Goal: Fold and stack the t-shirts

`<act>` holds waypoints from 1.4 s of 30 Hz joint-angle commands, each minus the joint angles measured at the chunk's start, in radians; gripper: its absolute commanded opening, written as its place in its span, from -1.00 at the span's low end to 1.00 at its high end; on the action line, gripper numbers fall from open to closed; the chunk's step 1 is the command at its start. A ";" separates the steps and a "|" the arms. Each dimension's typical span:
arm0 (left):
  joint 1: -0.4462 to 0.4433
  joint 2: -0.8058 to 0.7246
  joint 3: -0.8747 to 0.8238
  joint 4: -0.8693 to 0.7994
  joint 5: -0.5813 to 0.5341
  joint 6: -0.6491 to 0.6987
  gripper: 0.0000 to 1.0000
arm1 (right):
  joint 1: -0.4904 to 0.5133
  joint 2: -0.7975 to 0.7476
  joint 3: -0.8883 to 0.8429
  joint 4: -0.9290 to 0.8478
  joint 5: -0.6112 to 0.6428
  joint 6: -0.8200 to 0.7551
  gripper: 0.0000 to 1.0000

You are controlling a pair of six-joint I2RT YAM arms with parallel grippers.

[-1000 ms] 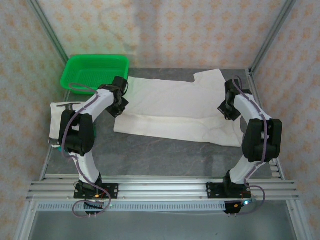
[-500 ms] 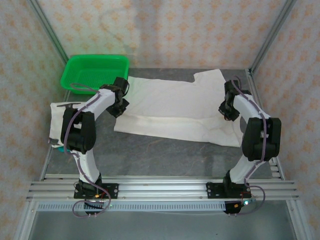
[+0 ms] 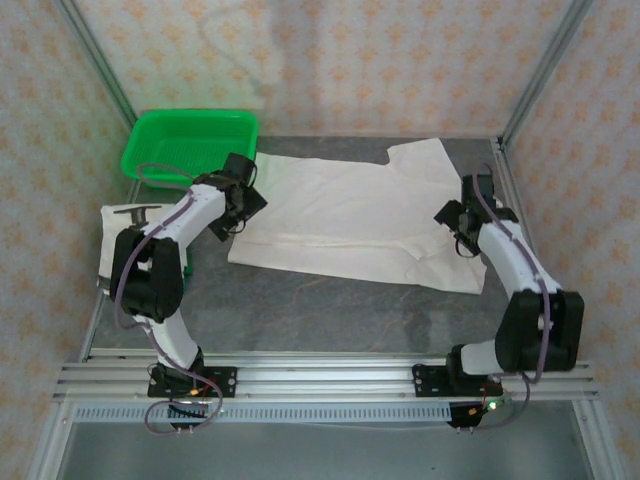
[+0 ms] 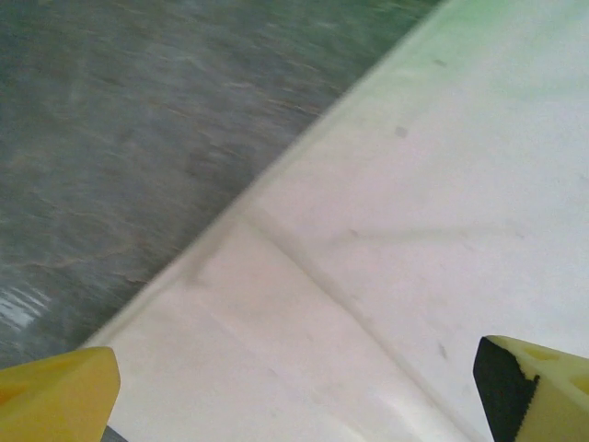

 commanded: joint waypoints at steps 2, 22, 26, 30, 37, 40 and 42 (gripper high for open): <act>-0.076 0.017 0.006 0.053 0.053 0.060 0.93 | -0.005 -0.092 -0.170 0.136 -0.123 0.051 0.58; -0.090 -0.006 -0.456 0.345 0.070 -0.166 0.67 | -0.005 0.123 -0.262 0.256 -0.287 0.070 0.29; -0.093 -0.097 -0.607 0.363 0.075 -0.229 0.67 | -0.008 0.139 -0.250 0.238 -0.247 0.020 0.34; -0.093 -0.174 -0.684 0.332 0.049 -0.240 0.69 | -0.017 0.174 -0.203 0.205 -0.222 -0.046 0.39; -0.084 -0.187 -0.645 0.289 0.024 -0.231 0.71 | -0.138 0.239 -0.113 0.095 -0.226 -0.068 0.46; -0.081 -0.186 -0.624 0.277 0.019 -0.226 0.71 | -0.231 0.234 -0.121 0.085 -0.253 -0.060 0.46; -0.081 -0.190 -0.613 0.269 0.017 -0.221 0.72 | -0.294 0.206 -0.132 0.092 -0.277 -0.066 0.46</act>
